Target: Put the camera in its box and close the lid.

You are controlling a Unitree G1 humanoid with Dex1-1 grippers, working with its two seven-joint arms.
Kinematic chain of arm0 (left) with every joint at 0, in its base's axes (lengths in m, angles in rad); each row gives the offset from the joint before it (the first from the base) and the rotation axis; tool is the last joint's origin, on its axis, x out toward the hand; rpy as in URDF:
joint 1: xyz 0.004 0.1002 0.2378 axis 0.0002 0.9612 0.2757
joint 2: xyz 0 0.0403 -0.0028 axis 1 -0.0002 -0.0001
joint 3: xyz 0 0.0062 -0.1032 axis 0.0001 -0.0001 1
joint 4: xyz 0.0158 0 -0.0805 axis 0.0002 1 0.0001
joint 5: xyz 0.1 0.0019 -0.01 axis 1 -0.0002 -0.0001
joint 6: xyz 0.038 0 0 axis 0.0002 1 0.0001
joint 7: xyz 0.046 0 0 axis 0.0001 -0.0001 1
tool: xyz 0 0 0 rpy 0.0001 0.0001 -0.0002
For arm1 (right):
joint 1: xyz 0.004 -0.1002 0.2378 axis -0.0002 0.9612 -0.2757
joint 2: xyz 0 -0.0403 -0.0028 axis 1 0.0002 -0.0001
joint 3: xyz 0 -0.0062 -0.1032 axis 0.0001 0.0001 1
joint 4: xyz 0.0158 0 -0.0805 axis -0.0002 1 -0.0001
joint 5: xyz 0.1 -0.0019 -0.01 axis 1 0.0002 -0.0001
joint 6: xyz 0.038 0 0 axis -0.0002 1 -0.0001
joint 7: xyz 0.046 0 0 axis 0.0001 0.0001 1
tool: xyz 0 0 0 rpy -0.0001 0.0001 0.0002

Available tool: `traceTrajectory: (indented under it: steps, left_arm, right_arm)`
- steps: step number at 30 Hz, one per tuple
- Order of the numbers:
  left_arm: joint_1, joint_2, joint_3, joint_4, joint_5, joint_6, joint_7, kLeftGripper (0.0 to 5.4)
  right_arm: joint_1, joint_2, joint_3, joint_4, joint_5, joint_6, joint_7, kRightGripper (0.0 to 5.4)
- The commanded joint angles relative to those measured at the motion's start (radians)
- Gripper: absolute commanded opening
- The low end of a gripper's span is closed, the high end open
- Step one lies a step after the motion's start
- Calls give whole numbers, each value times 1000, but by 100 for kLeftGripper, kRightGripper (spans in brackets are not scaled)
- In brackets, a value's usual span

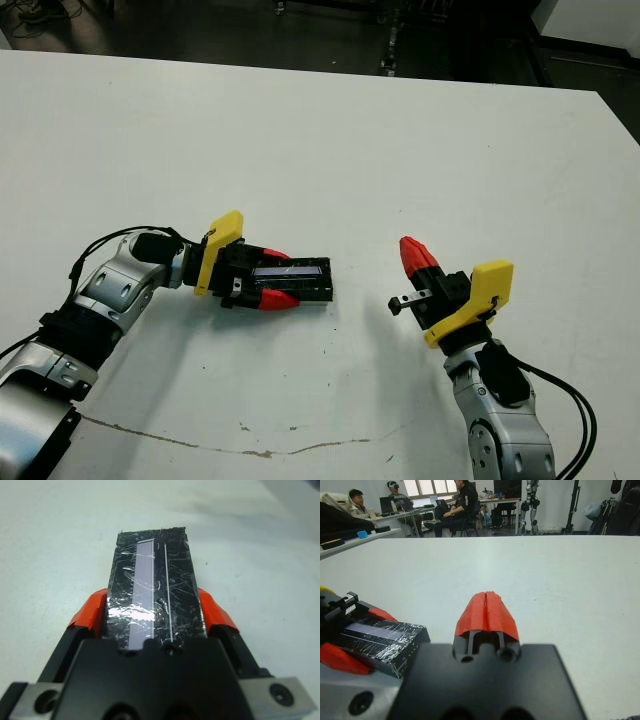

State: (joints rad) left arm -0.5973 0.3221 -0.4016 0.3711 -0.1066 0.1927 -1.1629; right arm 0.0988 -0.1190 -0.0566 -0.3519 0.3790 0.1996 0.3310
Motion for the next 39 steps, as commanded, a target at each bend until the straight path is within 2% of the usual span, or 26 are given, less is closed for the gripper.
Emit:
traceTrajectory:
  steps: [1,6,13,23,30,39]
  left_arm:
    - [52,-8,-78,-26,94,-14,48,390]
    - [58,11,-88,-21,122,-96,53,455]
    - [58,30,-98,-16,143,-128,68,539]
    - [69,80,-91,-31,152,-107,77,539]
    - [129,190,-23,-115,110,-73,55,539]
    - [237,376,91,-248,24,40,4,539]
  right_arm:
    - [9,-14,-5,-2,0,10,-2,0]
    - [5,-15,-6,-3,2,12,-3,0]
    - [3,-16,-5,-8,7,21,-4,0]
    - [3,-16,-5,-14,11,29,-4,0]
    - [6,-15,-7,-6,8,12,4,0]
    - [8,-14,-4,-6,9,17,3,0]
